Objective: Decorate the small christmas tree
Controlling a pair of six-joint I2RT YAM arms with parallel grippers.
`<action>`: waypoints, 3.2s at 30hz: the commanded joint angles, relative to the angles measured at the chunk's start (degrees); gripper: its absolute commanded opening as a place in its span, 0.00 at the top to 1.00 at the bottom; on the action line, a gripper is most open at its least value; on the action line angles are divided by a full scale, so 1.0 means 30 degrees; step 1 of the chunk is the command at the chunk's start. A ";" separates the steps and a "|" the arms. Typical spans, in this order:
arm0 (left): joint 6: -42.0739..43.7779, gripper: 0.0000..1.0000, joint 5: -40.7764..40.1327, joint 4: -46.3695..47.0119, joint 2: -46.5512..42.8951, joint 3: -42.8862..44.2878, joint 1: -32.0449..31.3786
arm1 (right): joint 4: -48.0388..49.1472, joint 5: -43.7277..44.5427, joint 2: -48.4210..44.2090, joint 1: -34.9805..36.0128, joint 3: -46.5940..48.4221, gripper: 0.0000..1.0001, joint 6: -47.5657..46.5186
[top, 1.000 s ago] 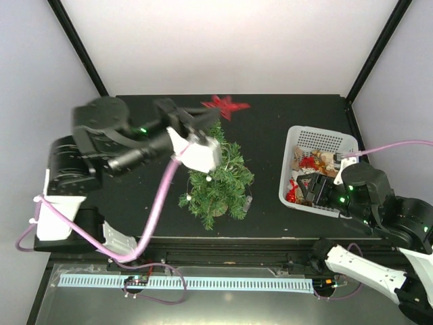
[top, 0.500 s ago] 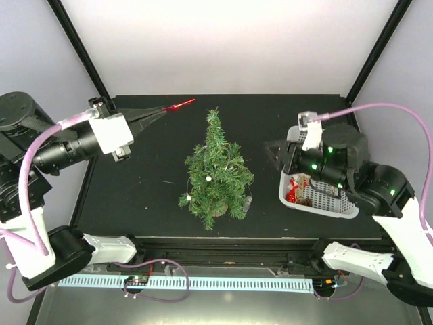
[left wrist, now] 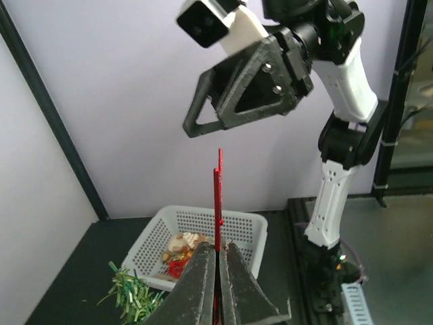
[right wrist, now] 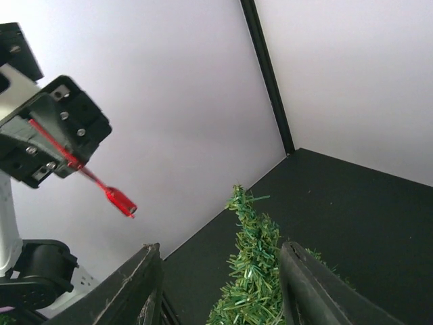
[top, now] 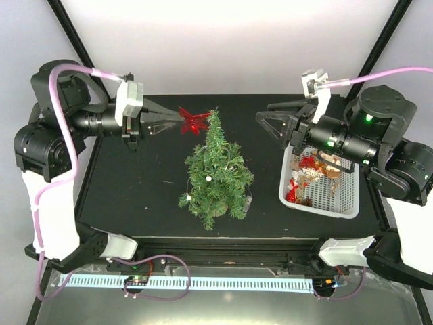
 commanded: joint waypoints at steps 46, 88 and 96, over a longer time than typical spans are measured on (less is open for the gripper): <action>-0.2894 0.98 0.3125 0.4252 0.4397 -0.0493 0.1730 | 0.3359 0.2356 -0.3589 0.0026 -1.0181 0.60 0.3510; -0.5373 0.98 0.3824 0.6490 0.3247 -0.1570 0.1600 | 0.3813 0.2369 -0.5040 0.0031 -1.1959 0.60 0.4649; -0.4920 0.98 0.3562 0.6124 0.3335 -0.1617 0.1293 | 0.3804 0.2275 -0.5091 0.0027 -1.2092 0.60 0.4693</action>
